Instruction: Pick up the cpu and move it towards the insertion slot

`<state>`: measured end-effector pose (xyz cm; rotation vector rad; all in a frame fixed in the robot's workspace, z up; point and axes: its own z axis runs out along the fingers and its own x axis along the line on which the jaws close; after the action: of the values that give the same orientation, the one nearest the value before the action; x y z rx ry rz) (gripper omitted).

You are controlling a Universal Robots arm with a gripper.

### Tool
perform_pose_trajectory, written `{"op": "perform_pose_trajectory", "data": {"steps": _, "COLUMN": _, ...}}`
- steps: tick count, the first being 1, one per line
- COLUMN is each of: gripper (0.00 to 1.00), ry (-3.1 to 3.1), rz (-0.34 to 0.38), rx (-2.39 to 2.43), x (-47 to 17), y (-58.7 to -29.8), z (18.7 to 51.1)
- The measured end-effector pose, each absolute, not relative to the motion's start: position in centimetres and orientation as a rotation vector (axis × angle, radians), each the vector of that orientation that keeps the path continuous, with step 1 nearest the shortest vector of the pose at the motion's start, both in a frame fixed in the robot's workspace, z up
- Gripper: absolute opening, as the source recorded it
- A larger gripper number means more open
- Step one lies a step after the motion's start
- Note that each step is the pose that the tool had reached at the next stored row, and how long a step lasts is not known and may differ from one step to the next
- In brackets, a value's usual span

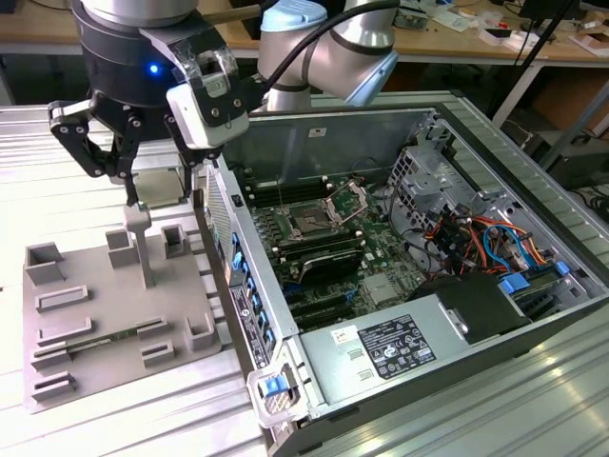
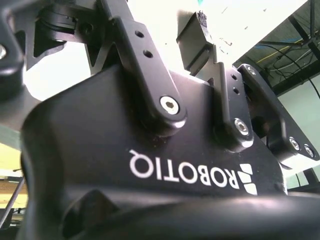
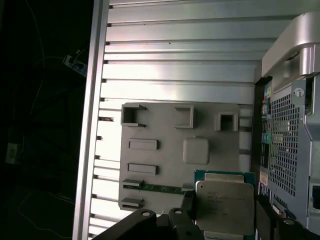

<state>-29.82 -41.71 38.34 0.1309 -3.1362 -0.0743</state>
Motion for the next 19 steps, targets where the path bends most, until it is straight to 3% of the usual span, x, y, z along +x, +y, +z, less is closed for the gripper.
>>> {"op": "perform_pose_trajectory", "data": {"steps": 19, "gripper": 0.55, "ry": -3.136, "rz": -0.074, "rx": 0.131, "x": -26.4, "y": -41.7, "z": 38.3}}
